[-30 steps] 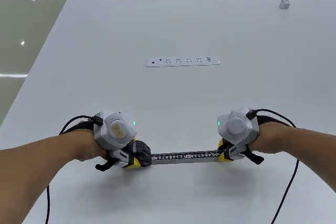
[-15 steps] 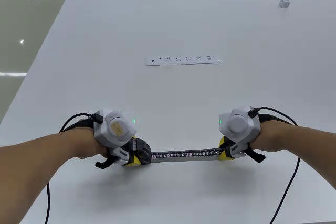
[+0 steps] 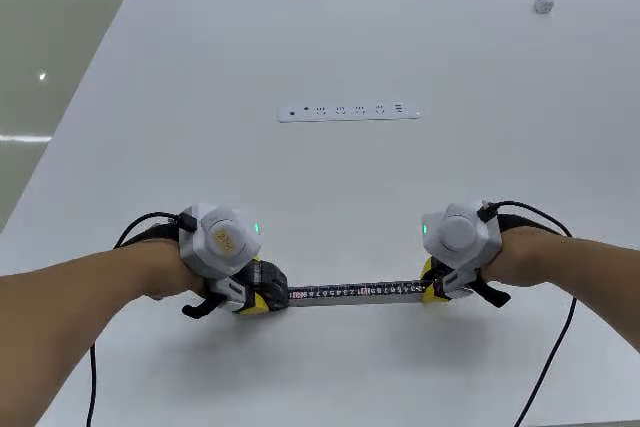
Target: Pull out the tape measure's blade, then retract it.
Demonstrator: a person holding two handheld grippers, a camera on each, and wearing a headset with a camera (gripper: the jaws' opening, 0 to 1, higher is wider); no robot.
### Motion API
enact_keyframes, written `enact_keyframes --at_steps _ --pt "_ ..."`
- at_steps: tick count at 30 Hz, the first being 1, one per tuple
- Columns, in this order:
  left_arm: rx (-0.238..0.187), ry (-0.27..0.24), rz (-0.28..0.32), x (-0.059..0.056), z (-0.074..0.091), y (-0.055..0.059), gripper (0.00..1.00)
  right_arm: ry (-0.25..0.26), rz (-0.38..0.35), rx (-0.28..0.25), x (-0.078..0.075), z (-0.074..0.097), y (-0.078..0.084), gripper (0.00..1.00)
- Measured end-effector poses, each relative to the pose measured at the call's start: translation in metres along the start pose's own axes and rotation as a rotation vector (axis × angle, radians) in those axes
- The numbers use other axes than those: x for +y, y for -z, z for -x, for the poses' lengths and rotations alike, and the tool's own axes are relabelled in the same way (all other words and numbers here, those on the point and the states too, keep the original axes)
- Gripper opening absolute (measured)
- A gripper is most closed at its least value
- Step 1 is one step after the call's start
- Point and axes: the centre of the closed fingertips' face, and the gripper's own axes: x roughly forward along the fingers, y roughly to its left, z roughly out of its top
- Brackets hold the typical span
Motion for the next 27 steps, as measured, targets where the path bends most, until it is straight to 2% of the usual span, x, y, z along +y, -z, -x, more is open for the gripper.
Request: enact_keyframes --at_steps 27 --pt "0.0 -0.002 0.002 -0.0004 -0.0012 -0.0002 0.36 0.004 -0.005 0.01 -0.002 0.0022 0.0095 0.13"
